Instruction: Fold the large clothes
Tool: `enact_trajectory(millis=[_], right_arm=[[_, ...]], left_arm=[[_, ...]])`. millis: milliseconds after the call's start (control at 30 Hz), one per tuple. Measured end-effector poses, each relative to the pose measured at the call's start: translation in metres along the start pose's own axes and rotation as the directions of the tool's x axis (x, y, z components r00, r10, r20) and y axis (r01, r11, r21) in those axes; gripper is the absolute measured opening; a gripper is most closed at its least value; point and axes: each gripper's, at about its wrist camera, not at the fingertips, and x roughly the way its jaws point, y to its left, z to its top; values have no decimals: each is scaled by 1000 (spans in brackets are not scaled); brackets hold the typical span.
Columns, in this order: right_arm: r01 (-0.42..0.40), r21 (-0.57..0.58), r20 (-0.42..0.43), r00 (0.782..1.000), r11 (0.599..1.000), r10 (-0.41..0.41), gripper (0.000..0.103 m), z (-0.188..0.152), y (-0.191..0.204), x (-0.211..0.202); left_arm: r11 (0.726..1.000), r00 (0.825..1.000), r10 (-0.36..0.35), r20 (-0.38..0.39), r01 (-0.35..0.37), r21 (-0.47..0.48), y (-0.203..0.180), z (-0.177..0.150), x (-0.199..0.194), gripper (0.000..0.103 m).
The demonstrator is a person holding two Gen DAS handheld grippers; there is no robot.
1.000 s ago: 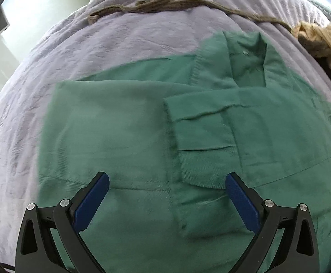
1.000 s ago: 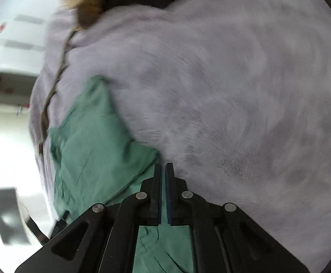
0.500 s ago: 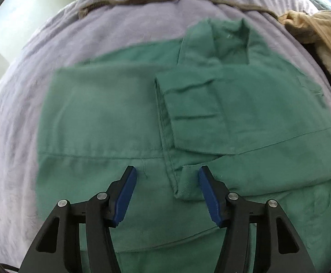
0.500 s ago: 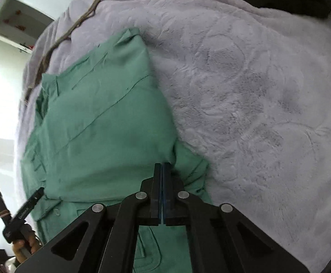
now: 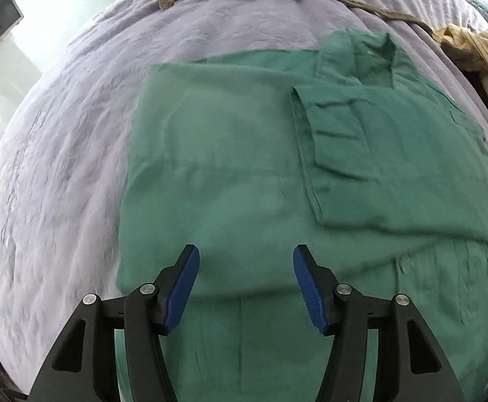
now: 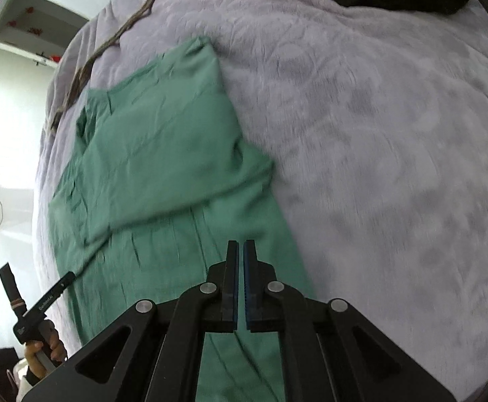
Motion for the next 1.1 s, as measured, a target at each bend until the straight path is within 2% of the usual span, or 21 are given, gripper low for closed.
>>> enact_trajectory(millis=[100,167,200,233,300,333,367,500,633,667,700,733,800,1033,1100], right_arm=[[1,-18,-50,999,1000,-2,4,-19,-1,-6],[-7,-23,-79,997,1000,5,6,-29,-2,-9],[-10,-25,-91,996,1000,8,7,-34,-3,-11],[-11,-26,-99,995,1000,9,12,-37,-3,-12],[-14,-23,-115,993,1000,11,28,-45,-5,-16],[-14,-22,-120,993,1000,11,44,-48,-5,-18],[-18,-24,-123,992,1000,15,49,-51,-4,-20],[-29,-43,-148,989,999,22,50,-61,0,-25],[-34,-72,-157,987,997,22,55,-69,5,-30],[-36,-79,-159,987,996,23,60,-70,7,-32],[-39,-83,-159,987,996,25,63,-72,8,-34],[-42,-84,-156,987,996,28,69,-72,9,-37],[-49,-90,-146,989,995,35,77,-74,11,-42],[-68,-130,-115,992,989,53,80,-85,23,-53],[-69,-144,-104,993,987,54,93,-90,28,-57]], left_arm=[[1000,999,-20,-29,20,-6,-6,-19,-12,60],[1000,999,-24,-41,24,-16,-10,-30,-20,75],[999,999,-26,-39,25,-26,-11,-38,-27,85],[999,999,-21,-29,20,-36,-13,-45,-34,86],[999,1000,9,-22,-10,-42,-17,-57,-43,86],[999,1000,12,-29,-13,-45,-20,-63,-46,86],[999,999,13,-35,-14,-52,-19,-68,-50,86],[997,997,13,-76,-19,-78,-20,-90,-63,86],[993,995,17,-98,-28,-112,-22,-110,-75,86],[993,995,18,-100,-30,-117,-21,-113,-77,86],[992,995,18,-102,-30,-121,-24,-119,-80,97],[991,995,19,-99,-32,-128,-26,-123,-83,103],[992,995,21,-95,-33,-125,-29,-127,-89,103],[995,996,26,-90,-34,-93,-33,-135,-103,103],[996,996,23,-88,-31,-89,-30,-136,-106,103]])
